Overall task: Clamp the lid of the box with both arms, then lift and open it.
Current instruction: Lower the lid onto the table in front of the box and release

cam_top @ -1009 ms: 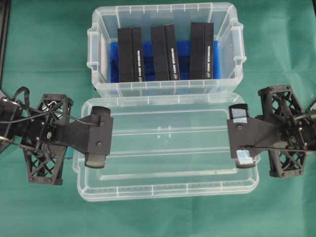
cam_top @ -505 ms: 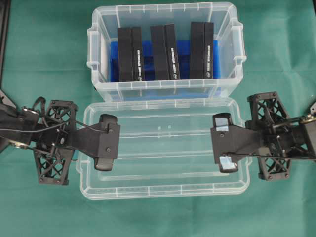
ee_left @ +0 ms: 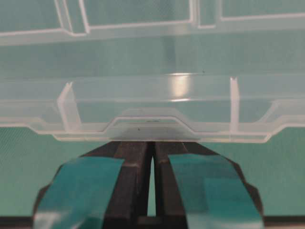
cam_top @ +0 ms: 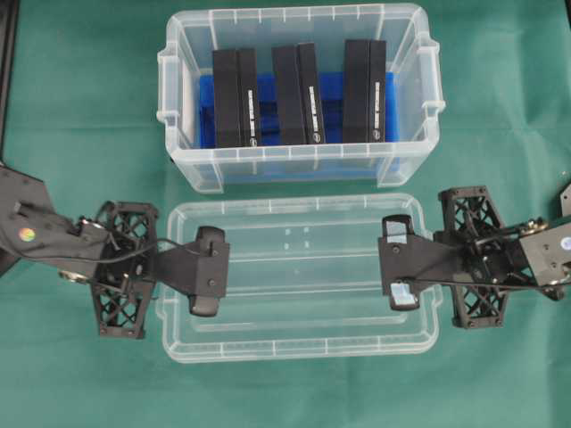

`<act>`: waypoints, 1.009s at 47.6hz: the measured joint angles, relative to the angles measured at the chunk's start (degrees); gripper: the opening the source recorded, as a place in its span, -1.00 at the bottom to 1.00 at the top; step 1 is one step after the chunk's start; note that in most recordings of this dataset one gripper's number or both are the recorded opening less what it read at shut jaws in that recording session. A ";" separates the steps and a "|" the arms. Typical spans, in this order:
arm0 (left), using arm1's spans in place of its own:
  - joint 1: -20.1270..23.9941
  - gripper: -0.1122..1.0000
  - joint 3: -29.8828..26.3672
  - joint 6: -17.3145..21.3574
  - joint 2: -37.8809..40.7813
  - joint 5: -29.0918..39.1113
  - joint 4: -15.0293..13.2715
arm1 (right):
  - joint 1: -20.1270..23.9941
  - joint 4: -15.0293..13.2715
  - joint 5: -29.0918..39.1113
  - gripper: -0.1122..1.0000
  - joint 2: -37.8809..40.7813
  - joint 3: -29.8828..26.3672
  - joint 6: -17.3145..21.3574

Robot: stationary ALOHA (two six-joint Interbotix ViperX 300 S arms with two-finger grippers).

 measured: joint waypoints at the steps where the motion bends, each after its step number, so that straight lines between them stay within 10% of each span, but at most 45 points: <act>1: -0.09 -0.80 0.18 0.00 0.44 -0.44 -0.09 | 0.00 0.00 -0.44 -0.79 0.18 0.18 0.09; 29: -0.53 -0.80 2.99 -0.26 1.14 -3.52 -0.09 | 0.35 -0.44 -6.24 -0.79 2.11 3.34 2.11; 48: -5.45 -0.80 10.46 -7.56 -5.01 -5.54 0.00 | 3.60 -0.97 -5.01 -0.79 -8.70 12.57 6.94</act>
